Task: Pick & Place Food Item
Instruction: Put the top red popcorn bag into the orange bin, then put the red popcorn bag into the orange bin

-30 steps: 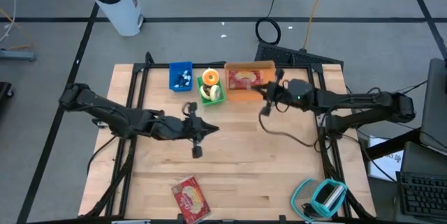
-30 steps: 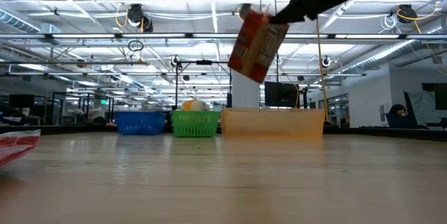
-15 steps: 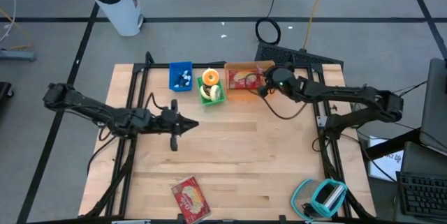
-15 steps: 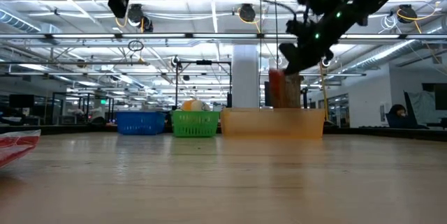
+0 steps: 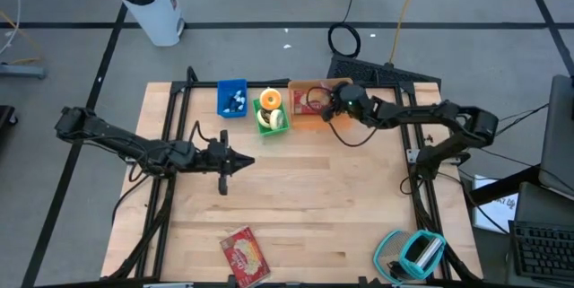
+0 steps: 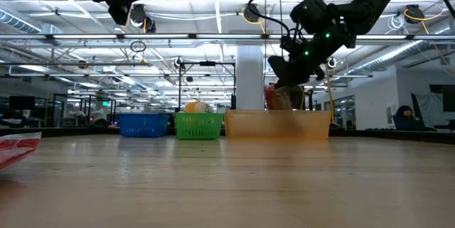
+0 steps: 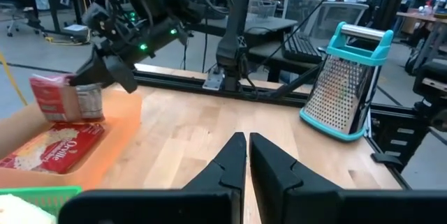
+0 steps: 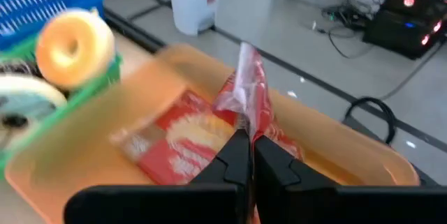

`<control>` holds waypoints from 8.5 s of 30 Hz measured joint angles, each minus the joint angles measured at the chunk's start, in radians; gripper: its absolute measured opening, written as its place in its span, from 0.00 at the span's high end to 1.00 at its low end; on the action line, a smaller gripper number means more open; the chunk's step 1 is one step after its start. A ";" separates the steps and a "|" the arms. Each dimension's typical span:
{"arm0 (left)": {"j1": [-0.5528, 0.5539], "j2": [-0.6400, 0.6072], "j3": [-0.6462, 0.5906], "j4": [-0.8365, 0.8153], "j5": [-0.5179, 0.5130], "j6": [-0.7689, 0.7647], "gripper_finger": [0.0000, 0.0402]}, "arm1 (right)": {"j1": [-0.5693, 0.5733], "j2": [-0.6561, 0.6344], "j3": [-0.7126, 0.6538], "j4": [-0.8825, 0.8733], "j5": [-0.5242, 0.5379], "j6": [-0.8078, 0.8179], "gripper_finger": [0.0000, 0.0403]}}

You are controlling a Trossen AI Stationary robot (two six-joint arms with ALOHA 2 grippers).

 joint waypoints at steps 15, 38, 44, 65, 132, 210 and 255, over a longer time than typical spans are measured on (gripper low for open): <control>0.000 0.001 0.000 -0.003 0.000 -0.003 0.95 | 0.000 0.071 0.000 0.192 -0.024 0.029 0.91; 0.000 0.001 0.000 -0.004 0.000 -0.037 0.95 | 0.004 0.059 0.000 0.475 -0.994 0.217 0.66; 0.000 0.001 0.000 -0.003 -0.001 -0.037 0.95 | 0.122 0.043 0.000 0.516 -1.204 0.247 0.66; -0.005 0.001 0.000 -0.017 0.053 -0.271 0.95 | 0.563 -0.071 -0.001 0.307 -0.810 -0.167 0.66; -0.362 0.903 0.578 -0.853 0.299 -0.699 0.54 | 0.586 -0.339 -0.118 -0.026 -0.656 -0.220 0.68; -0.103 0.498 0.575 -0.722 -0.226 0.035 1.00 | 0.566 0.318 0.164 0.456 -0.473 -0.151 0.97; -0.147 0.319 0.574 -0.830 -0.273 -0.131 0.90 | 0.186 0.040 -0.248 0.896 0.260 -0.110 0.98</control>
